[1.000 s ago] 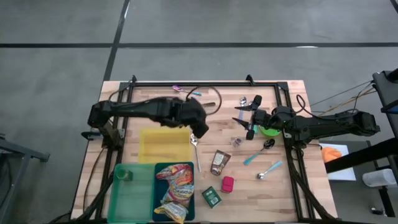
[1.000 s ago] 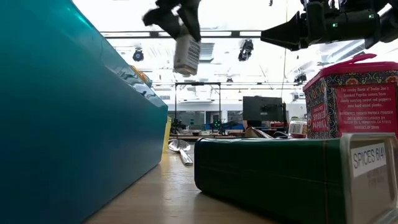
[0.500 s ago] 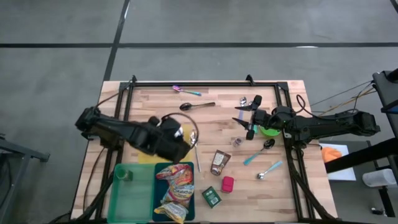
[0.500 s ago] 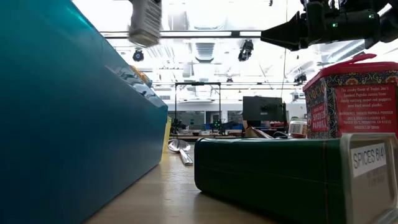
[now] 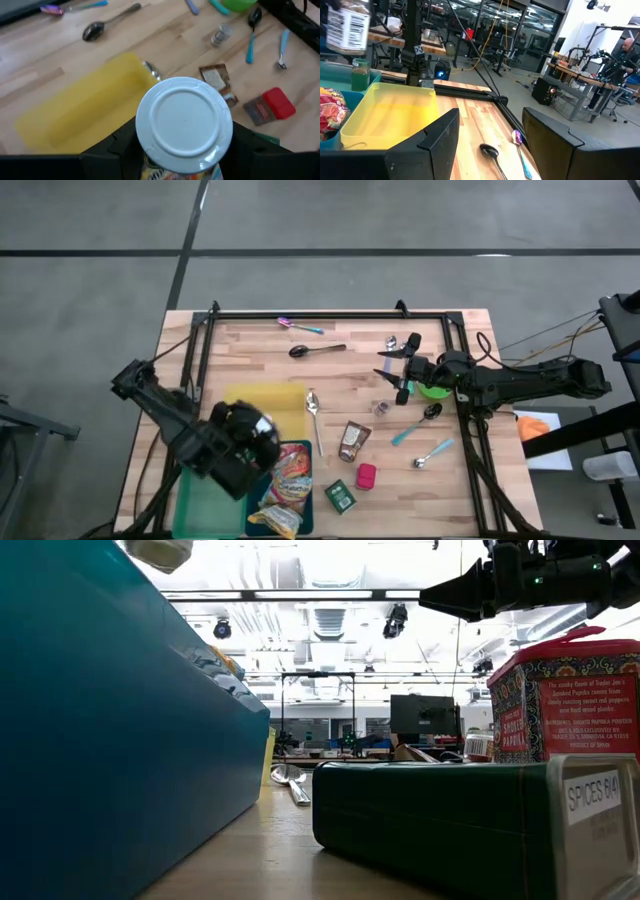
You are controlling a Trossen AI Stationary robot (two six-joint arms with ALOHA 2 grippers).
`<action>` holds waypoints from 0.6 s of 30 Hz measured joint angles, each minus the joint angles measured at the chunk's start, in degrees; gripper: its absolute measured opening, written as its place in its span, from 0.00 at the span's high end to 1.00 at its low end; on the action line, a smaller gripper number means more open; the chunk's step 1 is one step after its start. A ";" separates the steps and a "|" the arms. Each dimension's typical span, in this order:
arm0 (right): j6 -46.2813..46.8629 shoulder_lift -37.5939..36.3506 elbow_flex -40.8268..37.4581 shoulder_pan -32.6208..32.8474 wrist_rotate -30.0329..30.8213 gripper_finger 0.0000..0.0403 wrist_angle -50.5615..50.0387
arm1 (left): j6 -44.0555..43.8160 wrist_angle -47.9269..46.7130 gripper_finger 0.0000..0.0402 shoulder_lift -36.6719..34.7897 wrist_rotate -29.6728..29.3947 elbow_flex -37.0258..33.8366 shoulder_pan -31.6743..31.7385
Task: Pick & Place Food Item
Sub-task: Put the white spice bottle into the green bin
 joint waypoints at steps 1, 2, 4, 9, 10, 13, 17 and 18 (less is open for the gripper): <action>0.01 0.00 0.00 0.00 -0.02 0.47 0.00 | -1.47 0.07 0.51 -0.21 0.32 -0.76 -0.93; 0.01 0.00 0.00 0.01 -0.01 0.47 0.02 | -2.83 0.04 0.51 -0.45 1.16 -1.53 -1.70; 0.00 0.00 0.00 0.01 -0.01 0.47 0.00 | -5.44 -0.01 0.51 -0.96 4.21 -3.03 -2.90; 0.01 0.00 0.00 0.00 0.00 0.47 0.00 | -14.10 0.00 0.51 -1.21 11.31 -6.52 -6.93; 0.01 0.00 0.00 0.00 0.00 0.47 0.00 | -15.70 0.02 0.51 -1.21 11.24 -7.05 -8.10; 0.01 0.00 0.00 0.00 -0.01 0.47 0.00 | -21.25 0.08 0.51 -1.23 8.07 -8.91 -12.32; 0.01 0.00 0.00 0.00 -0.01 0.47 0.01 | -30.41 0.20 0.51 -1.21 2.93 -12.96 -18.26; 0.01 0.00 0.00 0.00 -0.02 0.47 0.02 | -32.99 0.34 0.51 -1.22 2.61 -14.28 -19.55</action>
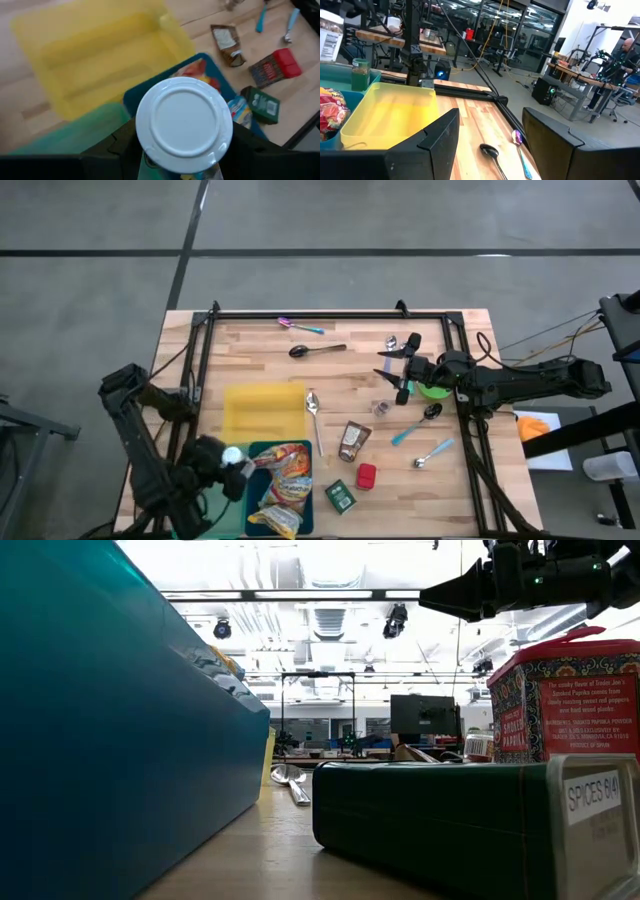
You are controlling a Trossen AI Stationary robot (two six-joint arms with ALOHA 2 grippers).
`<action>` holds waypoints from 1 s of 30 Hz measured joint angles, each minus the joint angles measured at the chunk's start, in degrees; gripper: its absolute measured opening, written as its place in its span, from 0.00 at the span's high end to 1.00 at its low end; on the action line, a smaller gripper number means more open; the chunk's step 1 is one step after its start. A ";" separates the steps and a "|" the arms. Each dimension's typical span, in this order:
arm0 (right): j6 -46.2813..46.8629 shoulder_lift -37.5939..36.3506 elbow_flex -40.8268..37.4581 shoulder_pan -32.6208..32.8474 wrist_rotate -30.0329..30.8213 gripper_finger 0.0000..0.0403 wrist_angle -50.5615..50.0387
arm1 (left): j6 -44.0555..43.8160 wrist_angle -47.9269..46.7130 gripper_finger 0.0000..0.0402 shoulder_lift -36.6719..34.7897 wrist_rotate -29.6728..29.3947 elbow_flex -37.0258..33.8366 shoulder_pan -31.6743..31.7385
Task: Pick & Place Food Item
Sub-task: Put the white spice bottle into the green bin
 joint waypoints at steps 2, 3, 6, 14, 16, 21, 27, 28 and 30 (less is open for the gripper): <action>0.00 0.00 0.00 0.00 0.01 0.47 -0.02 | -4.95 1.06 0.51 0.01 0.36 -2.63 -2.32; 0.00 0.00 0.00 0.00 0.00 0.47 -0.02 | -6.68 1.83 0.51 0.01 0.70 -3.90 -3.30; 0.00 -0.01 0.00 0.00 0.02 0.47 -0.01 | -10.00 3.64 0.51 0.01 2.74 -6.23 -5.98; 0.00 -0.02 0.00 0.00 0.01 0.47 0.00 | -14.41 4.65 0.51 0.01 8.79 -6.57 -11.64; 0.00 -0.02 0.00 0.00 0.01 0.47 0.00 | -14.79 5.60 0.51 0.01 10.36 -6.77 -12.69; 0.00 -0.02 0.00 0.00 0.00 0.47 0.00 | -13.60 7.03 0.51 0.03 12.85 -9.13 -14.82; 0.00 -0.02 0.00 0.00 0.00 0.47 -0.01 | -10.86 7.97 0.51 0.06 16.96 -12.58 -15.74; 0.00 -0.02 0.01 0.00 0.01 0.47 0.00 | -9.60 8.45 0.51 0.06 17.86 -13.02 -15.73; -0.02 -0.02 0.00 0.00 0.02 0.47 0.00 | -7.11 9.47 0.51 0.06 18.24 -13.85 -15.74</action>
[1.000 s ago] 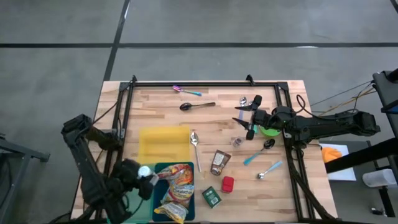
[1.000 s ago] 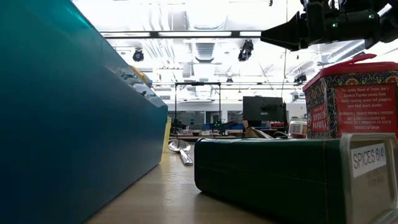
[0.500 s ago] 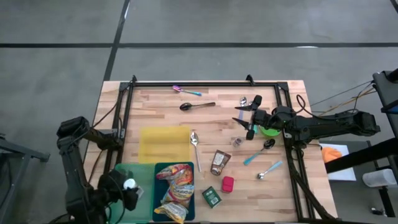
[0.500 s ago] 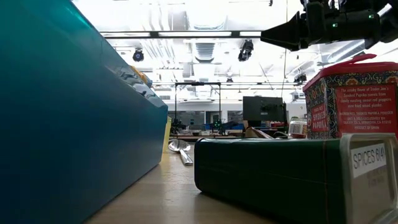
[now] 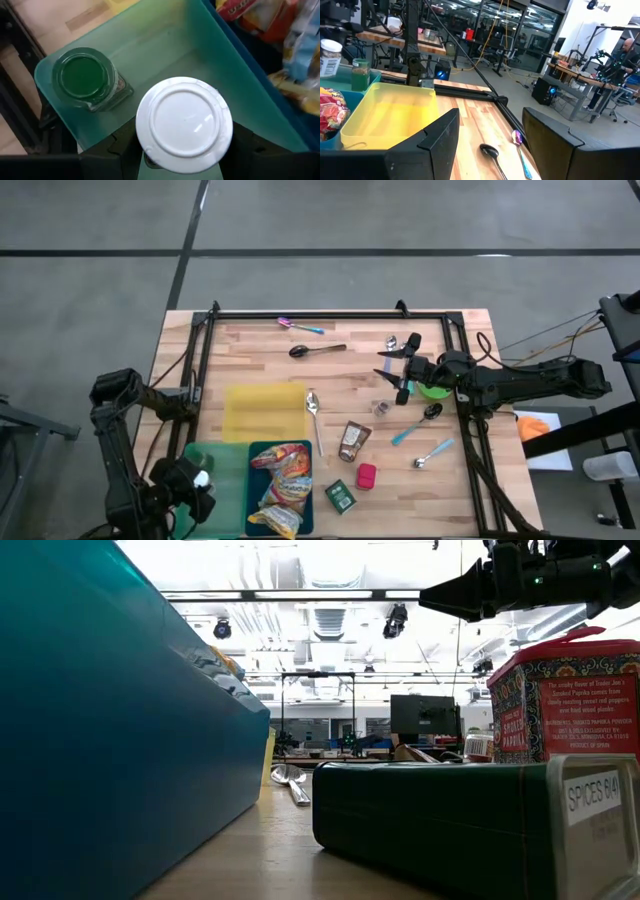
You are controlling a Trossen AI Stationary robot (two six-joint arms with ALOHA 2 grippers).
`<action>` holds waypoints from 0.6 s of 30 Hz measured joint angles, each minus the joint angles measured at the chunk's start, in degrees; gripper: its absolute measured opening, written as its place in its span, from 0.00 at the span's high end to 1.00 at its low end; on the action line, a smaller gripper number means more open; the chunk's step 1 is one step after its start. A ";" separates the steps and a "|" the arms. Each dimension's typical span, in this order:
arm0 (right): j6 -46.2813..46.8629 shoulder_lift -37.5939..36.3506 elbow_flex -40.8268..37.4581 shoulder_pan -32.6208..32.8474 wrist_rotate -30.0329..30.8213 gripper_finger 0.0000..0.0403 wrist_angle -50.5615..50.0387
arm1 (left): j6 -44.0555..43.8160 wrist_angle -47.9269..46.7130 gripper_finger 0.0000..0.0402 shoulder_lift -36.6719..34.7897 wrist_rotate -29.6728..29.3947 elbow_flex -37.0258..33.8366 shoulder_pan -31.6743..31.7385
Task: Pick & Place Food Item
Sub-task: Put the white spice bottle into the green bin
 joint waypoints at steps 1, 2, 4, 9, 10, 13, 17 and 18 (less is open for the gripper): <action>0.02 0.00 0.01 0.00 0.00 0.47 0.00 | 0.71 0.20 0.51 0.00 0.01 -0.37 0.00; 0.02 -0.02 0.00 0.00 0.00 0.47 0.00 | 0.85 0.30 0.51 0.00 0.02 -0.72 0.00; 0.02 -0.04 0.00 0.00 0.00 0.47 0.00 | 0.78 0.68 0.51 0.00 -0.02 -1.35 0.00; 0.02 -0.04 0.00 0.00 -0.01 0.47 -0.01 | 0.10 3.43 0.51 0.00 -1.19 -3.89 0.02; 0.02 -0.04 0.00 0.00 0.00 0.47 0.00 | 0.06 3.99 0.51 0.00 -1.58 -4.53 0.02; 0.02 -0.04 0.00 0.02 -0.02 0.47 0.00 | -0.06 4.99 0.51 0.00 -2.68 -6.43 0.02; 0.02 -0.04 0.00 0.01 -0.01 0.47 -0.01 | -0.03 6.97 0.51 0.00 -3.50 -8.72 0.04; 0.02 -0.04 0.00 0.00 -0.02 0.47 0.00 | -0.04 7.43 0.51 0.00 -3.50 -9.20 0.04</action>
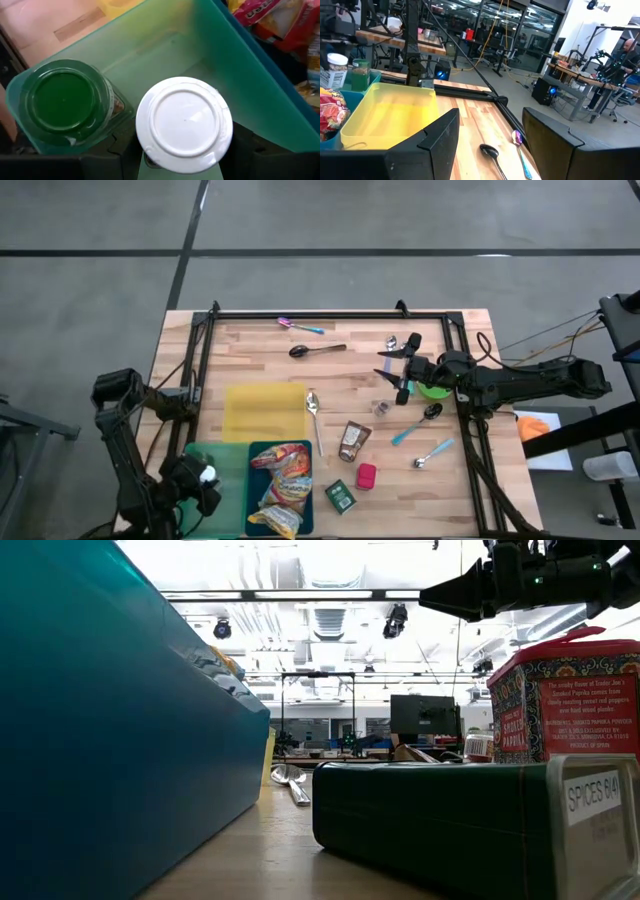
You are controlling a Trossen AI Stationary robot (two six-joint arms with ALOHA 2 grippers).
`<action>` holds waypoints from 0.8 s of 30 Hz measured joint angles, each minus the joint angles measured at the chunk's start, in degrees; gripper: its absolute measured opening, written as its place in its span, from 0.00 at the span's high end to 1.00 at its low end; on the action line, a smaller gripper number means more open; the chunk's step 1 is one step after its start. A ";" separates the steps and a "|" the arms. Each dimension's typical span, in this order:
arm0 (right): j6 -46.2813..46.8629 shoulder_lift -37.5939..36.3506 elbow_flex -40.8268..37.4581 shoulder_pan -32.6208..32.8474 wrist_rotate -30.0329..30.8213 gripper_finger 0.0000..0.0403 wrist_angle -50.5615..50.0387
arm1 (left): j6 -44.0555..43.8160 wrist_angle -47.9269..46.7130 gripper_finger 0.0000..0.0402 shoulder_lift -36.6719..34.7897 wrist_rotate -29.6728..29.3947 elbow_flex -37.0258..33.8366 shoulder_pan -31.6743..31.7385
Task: Pick & Place Food Item
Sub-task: Put the white spice bottle into the green bin
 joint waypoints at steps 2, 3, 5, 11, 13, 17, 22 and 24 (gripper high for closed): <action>0.00 0.00 0.00 0.00 0.02 0.47 -0.01 | 0.01 0.73 0.51 0.00 0.01 -1.05 0.00; 0.00 0.00 0.00 0.00 0.00 0.47 -0.02 | 0.00 1.16 0.51 0.00 0.00 -1.61 0.00; 0.00 0.00 0.00 0.00 0.01 0.47 -0.02 | -0.01 1.92 0.51 0.00 -0.07 -2.49 0.00; 0.00 0.00 0.00 0.01 0.02 0.47 -0.02 | 0.10 2.95 0.51 -0.07 -0.86 -3.15 0.00; 0.00 0.00 0.00 0.00 0.02 0.47 0.00 | 0.12 3.73 0.51 -0.07 -0.83 -2.81 0.00; 0.00 0.00 0.00 0.00 0.01 0.47 0.00 | 0.00 4.58 0.45 -0.07 -0.53 -2.81 0.00; -0.01 0.02 0.00 0.01 0.01 0.47 0.00 | -0.01 5.50 0.34 -0.02 0.70 -2.92 -0.04; -0.01 0.02 0.00 0.01 0.01 0.47 -0.02 | -0.01 5.71 0.30 0.00 0.74 -2.92 -0.04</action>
